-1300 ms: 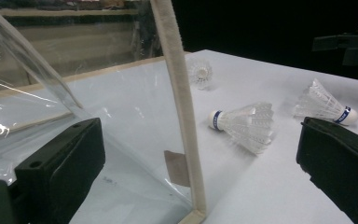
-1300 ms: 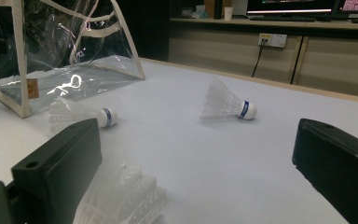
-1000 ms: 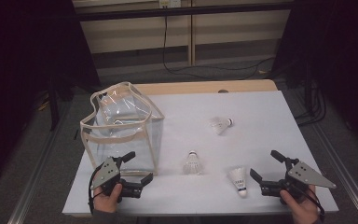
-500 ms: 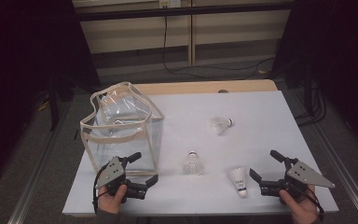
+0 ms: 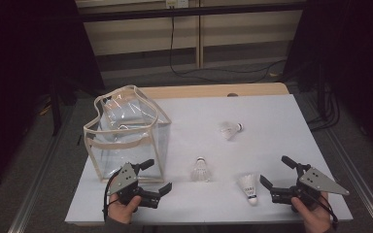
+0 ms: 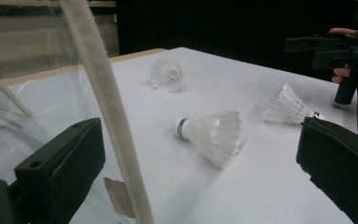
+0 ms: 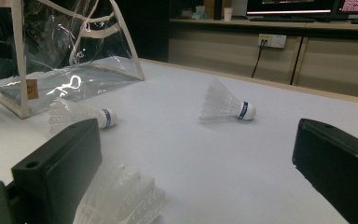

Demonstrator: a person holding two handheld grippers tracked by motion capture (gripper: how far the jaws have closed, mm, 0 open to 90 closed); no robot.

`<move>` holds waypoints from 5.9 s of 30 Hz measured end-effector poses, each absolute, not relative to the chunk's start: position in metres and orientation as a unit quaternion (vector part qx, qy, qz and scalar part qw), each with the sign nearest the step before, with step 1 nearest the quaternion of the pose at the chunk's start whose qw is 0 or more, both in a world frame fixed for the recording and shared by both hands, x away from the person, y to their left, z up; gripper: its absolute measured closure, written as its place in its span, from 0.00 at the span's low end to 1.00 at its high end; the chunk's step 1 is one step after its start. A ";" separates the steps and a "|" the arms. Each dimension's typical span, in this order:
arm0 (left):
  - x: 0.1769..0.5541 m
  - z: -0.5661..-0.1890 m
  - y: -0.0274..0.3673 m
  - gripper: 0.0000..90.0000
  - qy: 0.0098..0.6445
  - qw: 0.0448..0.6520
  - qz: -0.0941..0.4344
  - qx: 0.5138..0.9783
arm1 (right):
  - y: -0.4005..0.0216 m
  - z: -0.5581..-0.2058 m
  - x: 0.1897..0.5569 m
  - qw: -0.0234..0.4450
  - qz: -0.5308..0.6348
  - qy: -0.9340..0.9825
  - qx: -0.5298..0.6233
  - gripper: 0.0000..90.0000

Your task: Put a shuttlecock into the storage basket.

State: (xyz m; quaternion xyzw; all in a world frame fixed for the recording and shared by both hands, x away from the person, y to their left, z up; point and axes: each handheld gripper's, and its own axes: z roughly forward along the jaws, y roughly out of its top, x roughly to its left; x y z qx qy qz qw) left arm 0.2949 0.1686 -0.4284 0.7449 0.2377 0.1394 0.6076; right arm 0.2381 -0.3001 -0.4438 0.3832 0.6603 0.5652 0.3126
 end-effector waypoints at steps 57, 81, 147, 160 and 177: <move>0.300 -0.433 0.105 0.02 0.253 0.568 0.109 0.775 | -0.300 -0.442 0.236 0.314 0.570 0.658 0.378 0.01; 0.305 -0.435 0.088 0.05 0.270 0.528 0.129 0.795 | -0.300 -0.442 0.236 0.318 0.571 0.657 0.376 0.01; 0.331 -0.450 0.052 0.32 0.364 0.440 0.110 0.814 | -0.302 -0.441 0.236 0.319 0.573 0.655 0.374 0.01; 0.337 -0.452 0.049 0.48 0.375 0.423 0.108 0.818 | -0.302 -0.440 0.235 0.319 0.575 0.653 0.376 0.02; 0.345 -0.455 0.047 0.60 0.381 0.415 0.096 0.820 | -0.303 -0.439 0.235 0.323 0.575 0.652 0.375 0.02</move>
